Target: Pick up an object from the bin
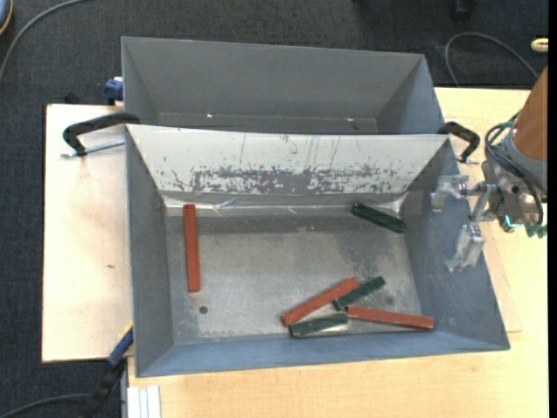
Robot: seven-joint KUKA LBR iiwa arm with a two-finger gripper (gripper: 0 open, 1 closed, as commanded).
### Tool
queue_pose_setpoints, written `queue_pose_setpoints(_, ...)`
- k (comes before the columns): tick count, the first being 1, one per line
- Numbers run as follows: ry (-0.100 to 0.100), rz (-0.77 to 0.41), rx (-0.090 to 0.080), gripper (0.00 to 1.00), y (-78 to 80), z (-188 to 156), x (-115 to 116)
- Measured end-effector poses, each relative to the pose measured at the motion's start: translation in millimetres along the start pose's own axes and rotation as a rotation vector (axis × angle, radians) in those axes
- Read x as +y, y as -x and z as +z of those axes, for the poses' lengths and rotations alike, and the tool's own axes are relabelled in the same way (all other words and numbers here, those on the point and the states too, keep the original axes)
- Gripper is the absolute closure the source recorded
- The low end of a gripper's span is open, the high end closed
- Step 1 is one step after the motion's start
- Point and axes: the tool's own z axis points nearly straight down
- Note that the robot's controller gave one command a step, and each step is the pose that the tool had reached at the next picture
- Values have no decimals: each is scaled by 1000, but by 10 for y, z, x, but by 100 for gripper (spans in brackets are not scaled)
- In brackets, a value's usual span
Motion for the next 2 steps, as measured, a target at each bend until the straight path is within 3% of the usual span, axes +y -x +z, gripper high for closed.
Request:
queue_pose_setpoints(1,2,-140,1,0,-295,1648,740)
queue_pose_setpoints(2,0,-384,-11,0,-319,1304,1530)
